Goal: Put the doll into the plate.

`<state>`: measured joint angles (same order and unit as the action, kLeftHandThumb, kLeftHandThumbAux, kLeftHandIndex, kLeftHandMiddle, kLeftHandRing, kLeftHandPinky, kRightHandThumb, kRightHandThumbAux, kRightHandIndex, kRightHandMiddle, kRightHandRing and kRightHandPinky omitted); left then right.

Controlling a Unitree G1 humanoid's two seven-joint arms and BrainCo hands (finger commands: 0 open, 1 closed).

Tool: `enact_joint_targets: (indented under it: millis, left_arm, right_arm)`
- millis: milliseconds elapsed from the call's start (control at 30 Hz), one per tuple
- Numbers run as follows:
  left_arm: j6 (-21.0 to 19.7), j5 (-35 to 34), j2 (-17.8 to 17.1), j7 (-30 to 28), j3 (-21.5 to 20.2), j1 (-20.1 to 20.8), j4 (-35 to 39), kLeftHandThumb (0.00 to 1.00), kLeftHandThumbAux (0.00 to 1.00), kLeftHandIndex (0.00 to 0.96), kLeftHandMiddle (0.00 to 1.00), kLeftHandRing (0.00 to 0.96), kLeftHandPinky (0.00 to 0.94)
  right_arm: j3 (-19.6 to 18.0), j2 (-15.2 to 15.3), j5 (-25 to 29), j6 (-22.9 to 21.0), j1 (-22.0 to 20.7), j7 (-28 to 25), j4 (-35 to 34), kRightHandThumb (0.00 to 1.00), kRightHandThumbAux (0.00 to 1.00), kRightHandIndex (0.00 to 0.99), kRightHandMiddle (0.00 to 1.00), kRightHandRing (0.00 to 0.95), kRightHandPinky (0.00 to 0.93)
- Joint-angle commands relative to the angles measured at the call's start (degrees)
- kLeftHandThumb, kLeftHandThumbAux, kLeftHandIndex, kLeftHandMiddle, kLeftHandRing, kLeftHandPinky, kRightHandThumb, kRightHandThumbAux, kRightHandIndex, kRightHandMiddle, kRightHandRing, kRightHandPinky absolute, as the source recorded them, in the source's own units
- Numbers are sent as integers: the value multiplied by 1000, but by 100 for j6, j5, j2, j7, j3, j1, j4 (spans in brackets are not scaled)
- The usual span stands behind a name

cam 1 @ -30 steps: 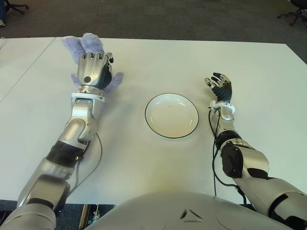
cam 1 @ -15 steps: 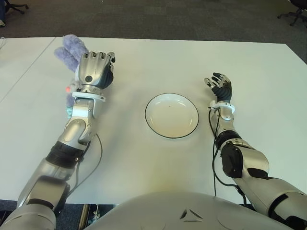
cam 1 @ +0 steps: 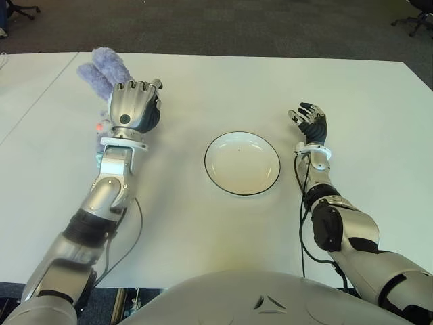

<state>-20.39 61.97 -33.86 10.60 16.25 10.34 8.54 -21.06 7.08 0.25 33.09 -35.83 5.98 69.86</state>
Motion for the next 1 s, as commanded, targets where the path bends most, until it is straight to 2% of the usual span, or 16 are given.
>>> enact_joint_targets:
  millis: [33, 133, 233, 367, 500, 667, 767, 1000]
  left_arm:
    - [-564, 443, 27, -977, -38, -693, 461, 307, 261, 0, 1, 2, 33]
    - [-752, 490, -59, -1617, -93, -915, 772, 274, 225, 0, 0, 0, 3]
    - [-840, 546, -93, -1925, -148, -1049, 942, 259, 209, 0, 0, 0, 0]
    - [-941, 507, -225, -2190, -430, -1581, 1228, 227, 168, 0, 0, 0, 0]
    - [-986, 505, -217, -2157, -643, -1987, 1301, 217, 131, 0, 0, 0, 0]
    - [-1059, 600, -126, -2130, -767, -2293, 1422, 217, 119, 0, 0, 0, 0]
    - [-1046, 588, -38, -1899, -868, -2637, 1486, 214, 117, 0, 0, 0, 0]
    - [-932, 579, 114, -1557, -988, -2928, 1546, 204, 119, 0, 0, 0, 0]
  right_arm:
    - [-30, -378, 25, -839, 1249, 38, 820, 253, 861, 320, 220, 200, 191]
    - [-32, -384, 27, -839, 1250, 45, 819, 259, 862, 318, 218, 194, 186]
    - [-35, -384, 30, -835, 1251, 44, 818, 263, 860, 313, 216, 192, 185]
    - [-38, -387, 34, -820, 1256, 38, 816, 257, 859, 300, 212, 191, 190]
    - [-49, -386, 47, -810, 1270, 22, 815, 259, 864, 298, 206, 185, 181]
    - [-47, -376, 44, -832, 1271, 46, 814, 264, 862, 297, 202, 183, 186]
    - [-40, -365, 32, -824, 1271, 55, 813, 267, 860, 303, 203, 183, 185]
    - [-62, -347, 51, -832, 1262, 17, 815, 303, 845, 303, 200, 178, 181]
